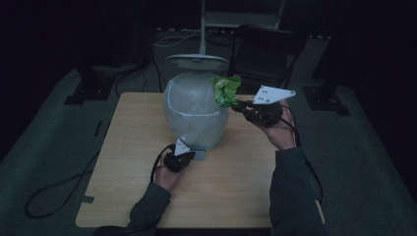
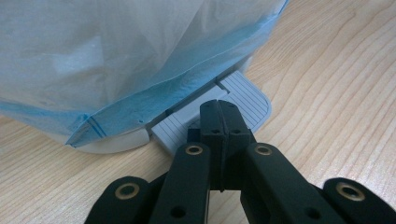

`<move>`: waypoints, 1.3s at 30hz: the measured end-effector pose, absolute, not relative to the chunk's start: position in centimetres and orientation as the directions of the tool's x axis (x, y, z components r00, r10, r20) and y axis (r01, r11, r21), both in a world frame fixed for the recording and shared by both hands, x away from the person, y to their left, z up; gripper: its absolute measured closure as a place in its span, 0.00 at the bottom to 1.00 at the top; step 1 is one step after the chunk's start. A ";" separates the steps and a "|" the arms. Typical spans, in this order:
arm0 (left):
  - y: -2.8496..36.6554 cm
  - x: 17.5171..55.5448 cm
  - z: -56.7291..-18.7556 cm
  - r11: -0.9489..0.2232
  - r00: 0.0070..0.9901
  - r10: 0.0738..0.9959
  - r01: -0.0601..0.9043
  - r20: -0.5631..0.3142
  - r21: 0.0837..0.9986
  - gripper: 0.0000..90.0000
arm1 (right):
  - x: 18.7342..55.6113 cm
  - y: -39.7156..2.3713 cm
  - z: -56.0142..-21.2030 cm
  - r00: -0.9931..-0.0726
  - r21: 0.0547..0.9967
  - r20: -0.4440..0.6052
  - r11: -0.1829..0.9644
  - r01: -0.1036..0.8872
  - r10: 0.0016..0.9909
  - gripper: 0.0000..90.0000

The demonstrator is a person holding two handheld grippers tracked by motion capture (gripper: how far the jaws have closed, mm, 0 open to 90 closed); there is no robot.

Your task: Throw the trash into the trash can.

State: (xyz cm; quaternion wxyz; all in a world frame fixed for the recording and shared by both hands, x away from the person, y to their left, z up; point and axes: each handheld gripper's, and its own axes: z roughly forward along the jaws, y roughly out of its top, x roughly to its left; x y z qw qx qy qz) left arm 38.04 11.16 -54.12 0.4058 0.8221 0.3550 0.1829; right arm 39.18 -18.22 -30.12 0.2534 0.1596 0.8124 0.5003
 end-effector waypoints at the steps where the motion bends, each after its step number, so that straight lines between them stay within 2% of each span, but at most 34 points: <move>1: 11.2 38.0 -54.1 -0.418 0.681 0.732 0.436 0.011 0.797 1.00 | 39.2 -18.1 -30.0 -0.821 0.895 -0.249 0.446 0.007 0.513 0.91; 39: 11.2 38.1 -54.1 -0.420 0.681 0.732 0.434 0.015 0.797 1.00 | 41.9 -13.3 -28.5 -0.853 0.899 -0.220 0.437 0.010 0.473 0.91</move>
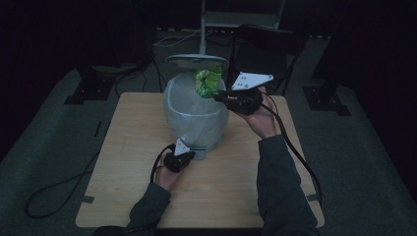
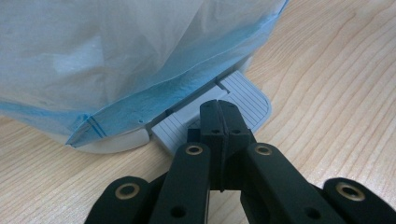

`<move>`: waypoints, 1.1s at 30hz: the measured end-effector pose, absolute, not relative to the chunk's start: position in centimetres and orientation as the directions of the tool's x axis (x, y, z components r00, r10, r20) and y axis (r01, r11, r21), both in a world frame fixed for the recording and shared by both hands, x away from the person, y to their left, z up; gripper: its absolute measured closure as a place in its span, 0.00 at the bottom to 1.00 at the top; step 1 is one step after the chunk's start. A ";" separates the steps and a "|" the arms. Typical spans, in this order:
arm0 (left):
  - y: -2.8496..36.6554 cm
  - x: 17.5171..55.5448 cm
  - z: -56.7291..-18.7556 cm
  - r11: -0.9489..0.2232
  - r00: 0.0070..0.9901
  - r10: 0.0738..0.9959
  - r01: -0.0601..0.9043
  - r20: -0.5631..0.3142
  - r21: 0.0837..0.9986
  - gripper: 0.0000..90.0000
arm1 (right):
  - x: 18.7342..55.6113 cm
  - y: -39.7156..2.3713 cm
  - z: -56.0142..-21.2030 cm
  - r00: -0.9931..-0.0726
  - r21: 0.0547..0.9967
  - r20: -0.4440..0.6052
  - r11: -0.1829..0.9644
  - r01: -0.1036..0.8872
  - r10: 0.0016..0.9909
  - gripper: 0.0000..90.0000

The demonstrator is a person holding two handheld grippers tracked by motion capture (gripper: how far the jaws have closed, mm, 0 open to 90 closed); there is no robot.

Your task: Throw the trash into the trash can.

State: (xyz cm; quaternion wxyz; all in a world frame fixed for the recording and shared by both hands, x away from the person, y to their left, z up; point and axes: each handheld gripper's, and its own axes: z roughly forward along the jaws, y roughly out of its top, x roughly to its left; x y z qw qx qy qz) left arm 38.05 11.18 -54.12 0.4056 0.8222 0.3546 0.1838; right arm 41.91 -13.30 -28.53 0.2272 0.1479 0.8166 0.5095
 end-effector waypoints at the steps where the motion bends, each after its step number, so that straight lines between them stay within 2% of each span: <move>1: 11.2 38.1 -54.1 -0.419 0.681 0.732 0.434 0.014 0.797 1.00 | 42.0 -13.1 -28.5 -0.852 0.900 -0.221 0.436 0.010 0.474 0.91; 33: 11.2 38.1 -54.1 -0.420 0.682 0.732 0.435 0.013 0.797 1.00 | 43.3 -11.8 -28.4 -0.853 0.904 -0.202 0.427 0.027 0.482 0.91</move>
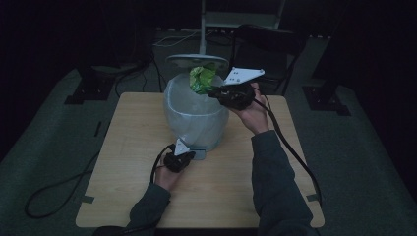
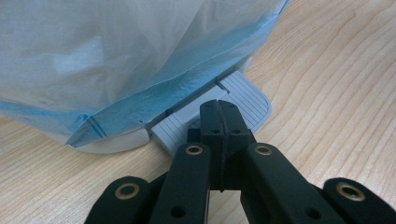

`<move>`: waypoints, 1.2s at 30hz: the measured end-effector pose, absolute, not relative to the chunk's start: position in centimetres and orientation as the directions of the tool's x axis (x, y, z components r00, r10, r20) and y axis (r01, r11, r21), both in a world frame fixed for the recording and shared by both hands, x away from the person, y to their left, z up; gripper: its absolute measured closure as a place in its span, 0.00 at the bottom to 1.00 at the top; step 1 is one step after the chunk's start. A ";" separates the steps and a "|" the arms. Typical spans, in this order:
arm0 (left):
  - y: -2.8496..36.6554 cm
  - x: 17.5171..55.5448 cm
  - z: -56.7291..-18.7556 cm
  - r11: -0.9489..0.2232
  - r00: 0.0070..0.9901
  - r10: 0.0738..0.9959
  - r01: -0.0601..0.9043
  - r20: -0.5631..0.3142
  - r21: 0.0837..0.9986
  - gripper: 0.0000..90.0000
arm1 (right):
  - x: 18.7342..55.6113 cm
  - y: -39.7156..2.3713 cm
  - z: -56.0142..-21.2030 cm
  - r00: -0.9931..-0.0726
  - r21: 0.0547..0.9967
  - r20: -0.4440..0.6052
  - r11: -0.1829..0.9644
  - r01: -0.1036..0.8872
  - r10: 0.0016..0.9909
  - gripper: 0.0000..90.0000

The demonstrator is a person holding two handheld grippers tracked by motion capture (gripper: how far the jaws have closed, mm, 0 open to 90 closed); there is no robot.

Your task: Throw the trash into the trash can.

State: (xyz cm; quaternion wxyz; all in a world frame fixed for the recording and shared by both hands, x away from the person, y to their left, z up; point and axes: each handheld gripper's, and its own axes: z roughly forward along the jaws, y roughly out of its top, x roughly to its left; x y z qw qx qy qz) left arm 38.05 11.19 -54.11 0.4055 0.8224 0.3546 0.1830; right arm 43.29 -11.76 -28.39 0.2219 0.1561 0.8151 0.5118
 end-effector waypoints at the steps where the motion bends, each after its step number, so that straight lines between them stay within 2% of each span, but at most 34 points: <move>1: 11.2 38.1 -54.1 -0.419 0.681 0.732 0.434 0.014 0.797 1.00 | 43.3 -11.8 -28.4 -0.852 0.904 -0.202 0.426 0.027 0.483 0.91; 3: 11.2 38.1 -54.1 -0.420 0.682 0.731 0.435 0.014 0.797 1.00 | 43.3 -11.7 -28.4 -0.851 0.906 -0.197 0.422 0.032 0.486 0.90; 4: 11.2 38.1 -54.1 -0.420 0.682 0.732 0.435 0.014 0.797 1.00 | 43.4 -11.7 -28.4 -0.853 0.905 -0.195 0.424 0.034 0.484 0.86; 6: 11.2 38.1 -54.1 -0.420 0.681 0.732 0.435 0.014 0.797 1.00 | 43.7 -11.3 -28.6 -0.858 0.893 -0.176 0.445 0.068 0.483 0.62; 7: 11.2 38.1 -54.1 -0.419 0.681 0.732 0.435 0.014 0.797 1.00 | 43.8 -11.1 -28.7 -0.850 0.880 -0.186 0.468 0.078 0.492 0.61; 20: 11.2 38.1 -54.1 -0.419 0.682 0.731 0.435 0.012 0.797 1.00 | 42.7 -11.7 -29.2 -0.834 0.870 -0.220 0.488 0.066 0.505 0.57; 36: 11.2 38.1 -54.1 -0.421 0.683 0.731 0.435 0.013 0.796 1.00 | 42.5 -14.3 -31.1 -0.820 0.881 -0.190 0.462 0.100 0.540 0.54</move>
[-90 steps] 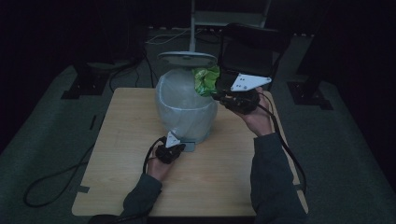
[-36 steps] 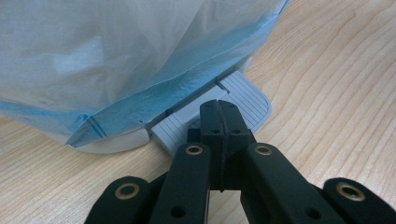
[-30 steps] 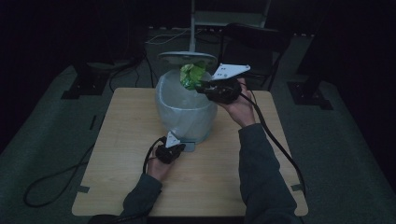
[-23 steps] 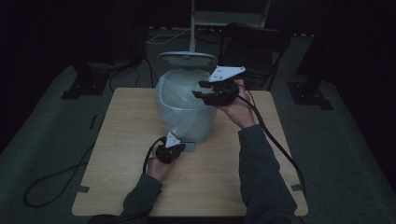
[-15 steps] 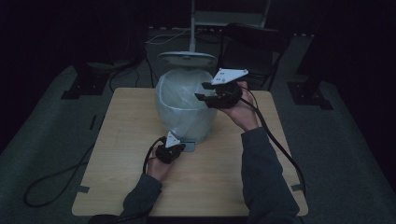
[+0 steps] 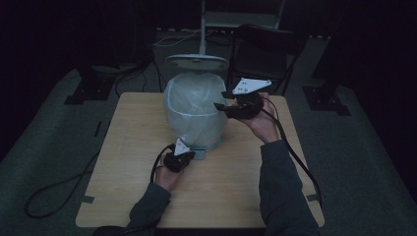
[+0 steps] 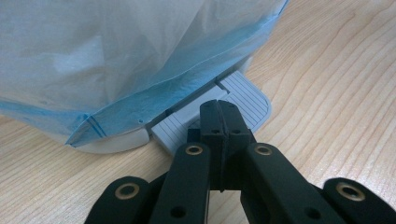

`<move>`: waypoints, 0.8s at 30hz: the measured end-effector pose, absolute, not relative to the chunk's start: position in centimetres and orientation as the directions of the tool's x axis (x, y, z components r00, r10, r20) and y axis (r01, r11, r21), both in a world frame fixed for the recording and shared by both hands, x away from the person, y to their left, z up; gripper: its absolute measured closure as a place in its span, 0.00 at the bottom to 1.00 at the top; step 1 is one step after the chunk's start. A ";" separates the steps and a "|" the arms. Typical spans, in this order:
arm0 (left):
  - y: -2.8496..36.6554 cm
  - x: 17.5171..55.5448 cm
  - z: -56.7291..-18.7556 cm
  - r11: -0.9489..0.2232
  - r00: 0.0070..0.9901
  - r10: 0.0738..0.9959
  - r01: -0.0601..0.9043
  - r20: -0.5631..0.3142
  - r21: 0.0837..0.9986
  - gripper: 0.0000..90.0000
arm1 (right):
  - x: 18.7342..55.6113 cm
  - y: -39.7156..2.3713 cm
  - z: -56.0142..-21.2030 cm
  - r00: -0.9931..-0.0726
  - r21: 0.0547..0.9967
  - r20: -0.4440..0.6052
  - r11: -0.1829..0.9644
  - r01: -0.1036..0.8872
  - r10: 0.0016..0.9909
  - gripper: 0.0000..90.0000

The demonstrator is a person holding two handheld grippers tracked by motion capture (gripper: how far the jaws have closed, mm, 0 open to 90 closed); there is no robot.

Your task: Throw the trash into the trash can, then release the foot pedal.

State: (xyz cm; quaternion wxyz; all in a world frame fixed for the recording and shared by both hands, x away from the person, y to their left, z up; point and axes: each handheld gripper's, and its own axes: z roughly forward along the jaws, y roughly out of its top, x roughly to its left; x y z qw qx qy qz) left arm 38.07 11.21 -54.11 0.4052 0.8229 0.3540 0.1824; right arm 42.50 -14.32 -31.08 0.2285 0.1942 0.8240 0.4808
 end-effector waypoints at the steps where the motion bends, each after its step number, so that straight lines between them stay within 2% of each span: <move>1: 11.2 38.1 -54.1 -0.421 0.683 0.731 0.435 0.014 0.796 1.00 | 42.5 -14.4 -31.1 -0.820 0.881 -0.186 0.461 0.104 0.541 0.53; 24: 11.2 38.1 -54.1 -0.418 0.682 0.732 0.434 0.013 0.798 1.00 | 42.3 -15.5 -32.6 -0.805 0.874 -0.182 0.468 0.132 0.565 0.50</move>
